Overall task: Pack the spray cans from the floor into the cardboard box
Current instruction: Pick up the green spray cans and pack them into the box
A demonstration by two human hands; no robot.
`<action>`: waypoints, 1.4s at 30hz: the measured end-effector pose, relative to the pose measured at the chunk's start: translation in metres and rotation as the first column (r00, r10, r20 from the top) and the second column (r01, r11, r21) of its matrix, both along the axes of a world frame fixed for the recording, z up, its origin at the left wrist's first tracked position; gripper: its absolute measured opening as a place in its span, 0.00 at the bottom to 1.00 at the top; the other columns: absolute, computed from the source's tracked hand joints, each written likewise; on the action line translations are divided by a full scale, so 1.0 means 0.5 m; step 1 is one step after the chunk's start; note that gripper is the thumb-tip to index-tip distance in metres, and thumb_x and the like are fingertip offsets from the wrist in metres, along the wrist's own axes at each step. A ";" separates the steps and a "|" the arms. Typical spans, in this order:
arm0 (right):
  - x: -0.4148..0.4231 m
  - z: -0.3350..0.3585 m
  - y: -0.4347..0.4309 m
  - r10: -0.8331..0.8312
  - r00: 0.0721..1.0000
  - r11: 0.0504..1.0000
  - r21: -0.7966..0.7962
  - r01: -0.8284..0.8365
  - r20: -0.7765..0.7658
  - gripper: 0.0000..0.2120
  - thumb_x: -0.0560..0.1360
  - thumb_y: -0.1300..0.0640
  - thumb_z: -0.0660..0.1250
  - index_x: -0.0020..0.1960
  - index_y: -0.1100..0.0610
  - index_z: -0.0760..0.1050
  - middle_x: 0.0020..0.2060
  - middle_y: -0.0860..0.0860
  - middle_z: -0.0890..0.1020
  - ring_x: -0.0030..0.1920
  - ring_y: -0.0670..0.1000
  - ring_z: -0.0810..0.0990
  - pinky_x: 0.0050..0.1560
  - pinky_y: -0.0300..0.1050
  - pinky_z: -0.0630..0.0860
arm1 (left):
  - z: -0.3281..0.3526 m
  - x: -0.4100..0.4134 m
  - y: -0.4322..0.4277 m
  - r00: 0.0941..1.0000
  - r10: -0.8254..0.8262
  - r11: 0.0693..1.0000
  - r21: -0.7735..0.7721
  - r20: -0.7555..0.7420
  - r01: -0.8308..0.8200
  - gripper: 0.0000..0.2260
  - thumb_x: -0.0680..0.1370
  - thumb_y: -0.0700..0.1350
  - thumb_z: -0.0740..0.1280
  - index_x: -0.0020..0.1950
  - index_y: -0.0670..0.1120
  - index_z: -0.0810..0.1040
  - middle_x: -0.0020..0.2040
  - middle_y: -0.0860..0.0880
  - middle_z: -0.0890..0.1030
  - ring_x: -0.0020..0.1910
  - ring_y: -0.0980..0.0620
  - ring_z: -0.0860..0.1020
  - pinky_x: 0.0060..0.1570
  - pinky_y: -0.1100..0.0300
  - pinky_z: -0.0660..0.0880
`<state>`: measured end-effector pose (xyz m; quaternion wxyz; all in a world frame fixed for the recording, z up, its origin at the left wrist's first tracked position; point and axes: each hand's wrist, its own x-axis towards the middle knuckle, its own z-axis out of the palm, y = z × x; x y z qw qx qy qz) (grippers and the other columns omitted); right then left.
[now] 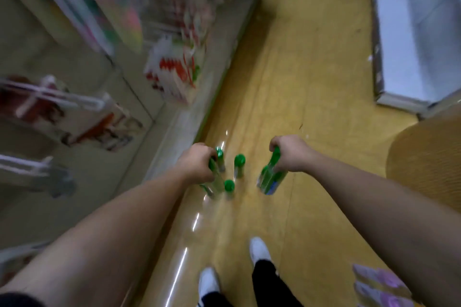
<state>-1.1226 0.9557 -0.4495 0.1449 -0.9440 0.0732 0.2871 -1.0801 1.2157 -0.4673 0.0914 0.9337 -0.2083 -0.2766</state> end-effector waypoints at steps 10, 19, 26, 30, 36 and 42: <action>0.063 0.608 -0.046 0.128 0.949 0.991 -0.008 -0.131 0.290 0.23 0.64 0.59 0.83 0.55 0.55 0.77 0.50 0.53 0.78 0.45 0.55 0.82 0.37 0.54 0.85 | 0.573 0.056 -0.053 0.929 -0.036 0.997 0.080 0.369 0.007 0.22 0.65 0.51 0.78 0.57 0.53 0.81 0.52 0.50 0.81 0.48 0.51 0.78 0.48 0.57 0.80; 0.096 0.728 0.013 0.483 0.756 0.862 -0.089 -0.499 0.442 0.22 0.65 0.57 0.82 0.55 0.51 0.76 0.50 0.50 0.78 0.49 0.53 0.80 0.43 0.50 0.85 | 0.694 -0.087 -0.013 0.838 0.368 0.929 -0.122 0.404 -0.349 0.19 0.67 0.49 0.80 0.56 0.51 0.80 0.51 0.51 0.79 0.49 0.53 0.79 0.47 0.57 0.82; 0.006 0.731 0.217 0.756 0.576 0.629 -0.101 -0.771 0.312 0.23 0.62 0.57 0.84 0.52 0.55 0.78 0.50 0.53 0.79 0.47 0.55 0.81 0.34 0.51 0.85 | 0.690 -0.337 0.111 0.668 0.652 0.745 -0.140 0.358 -0.652 0.23 0.63 0.49 0.82 0.56 0.52 0.82 0.50 0.51 0.79 0.47 0.52 0.79 0.43 0.55 0.83; -0.112 0.747 0.358 0.851 0.417 0.453 -0.046 -0.890 0.319 0.23 0.61 0.56 0.85 0.52 0.54 0.78 0.49 0.53 0.79 0.46 0.54 0.82 0.33 0.50 0.84 | 0.703 -0.517 0.195 0.520 0.789 0.586 -0.143 0.327 -0.798 0.20 0.61 0.46 0.83 0.50 0.50 0.82 0.47 0.49 0.82 0.42 0.50 0.83 0.37 0.52 0.84; -0.360 0.793 0.584 0.919 0.132 0.158 -0.039 -0.987 0.373 0.23 0.61 0.56 0.85 0.52 0.55 0.80 0.48 0.52 0.81 0.44 0.53 0.84 0.35 0.51 0.85 | 0.731 -0.840 0.302 0.240 0.937 0.288 -0.174 0.253 -0.942 0.19 0.60 0.43 0.84 0.48 0.48 0.83 0.45 0.45 0.83 0.36 0.48 0.84 0.29 0.53 0.82; -0.706 0.819 0.794 0.917 -0.145 -0.142 -0.036 -0.989 0.371 0.23 0.61 0.59 0.85 0.52 0.57 0.81 0.48 0.55 0.81 0.42 0.54 0.84 0.34 0.55 0.85 | 0.743 -1.213 0.395 -0.060 0.973 -0.020 -0.177 0.224 -0.984 0.20 0.64 0.44 0.84 0.53 0.47 0.82 0.50 0.47 0.79 0.43 0.48 0.83 0.35 0.51 0.84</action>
